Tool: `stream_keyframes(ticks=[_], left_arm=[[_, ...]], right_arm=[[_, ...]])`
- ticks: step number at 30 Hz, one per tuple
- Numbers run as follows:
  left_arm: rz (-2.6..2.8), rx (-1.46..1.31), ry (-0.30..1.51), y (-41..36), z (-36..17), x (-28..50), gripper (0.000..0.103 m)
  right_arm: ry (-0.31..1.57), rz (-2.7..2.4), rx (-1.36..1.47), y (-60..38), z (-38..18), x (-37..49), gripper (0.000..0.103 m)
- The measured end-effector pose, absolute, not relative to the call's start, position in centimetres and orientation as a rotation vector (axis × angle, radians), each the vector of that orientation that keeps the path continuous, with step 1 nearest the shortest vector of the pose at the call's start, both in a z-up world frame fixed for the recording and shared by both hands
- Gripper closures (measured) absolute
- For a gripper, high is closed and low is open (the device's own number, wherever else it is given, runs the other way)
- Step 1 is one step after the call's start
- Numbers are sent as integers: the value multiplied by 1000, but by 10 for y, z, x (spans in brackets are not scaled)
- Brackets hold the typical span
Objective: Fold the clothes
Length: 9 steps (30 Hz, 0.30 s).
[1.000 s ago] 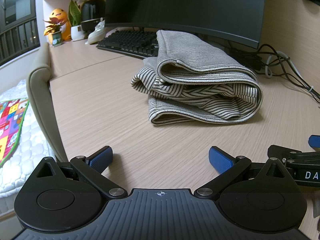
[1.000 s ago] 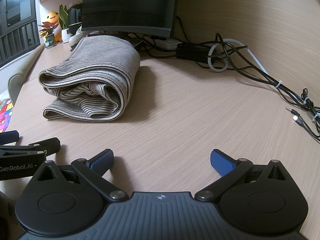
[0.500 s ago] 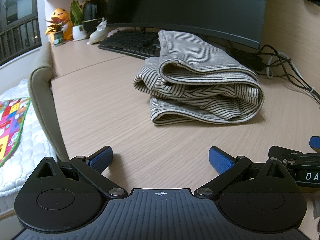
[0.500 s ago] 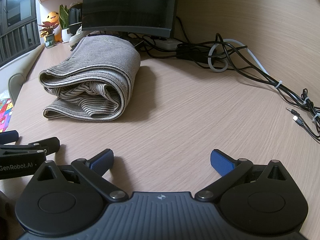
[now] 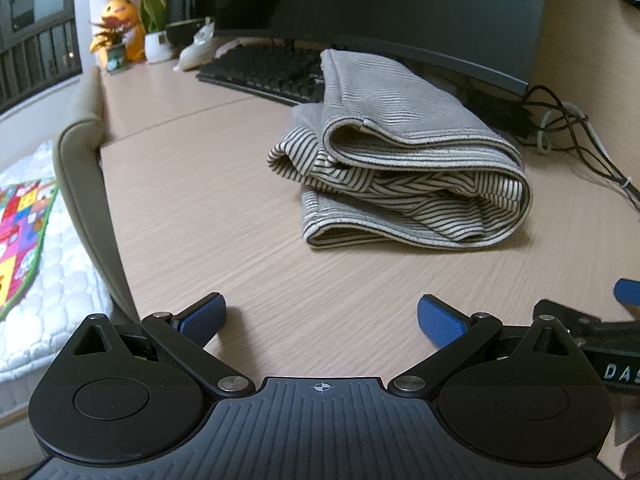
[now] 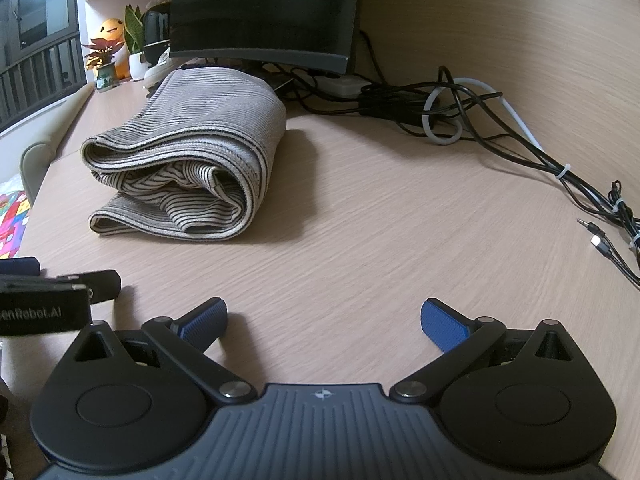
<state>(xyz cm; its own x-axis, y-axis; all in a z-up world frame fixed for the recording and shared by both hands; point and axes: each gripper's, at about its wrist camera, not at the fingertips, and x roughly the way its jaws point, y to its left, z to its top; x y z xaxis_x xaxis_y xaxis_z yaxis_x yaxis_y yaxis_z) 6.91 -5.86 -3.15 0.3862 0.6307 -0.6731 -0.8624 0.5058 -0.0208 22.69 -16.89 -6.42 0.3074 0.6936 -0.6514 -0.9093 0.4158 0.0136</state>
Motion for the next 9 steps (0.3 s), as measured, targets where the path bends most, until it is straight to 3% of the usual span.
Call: stream_keyframes(ticks=[9], left_arm=[[955, -333, 636, -59, -22, 68, 0]], right_arm=[[651, 1098, -401, -168, -63, 228, 0]])
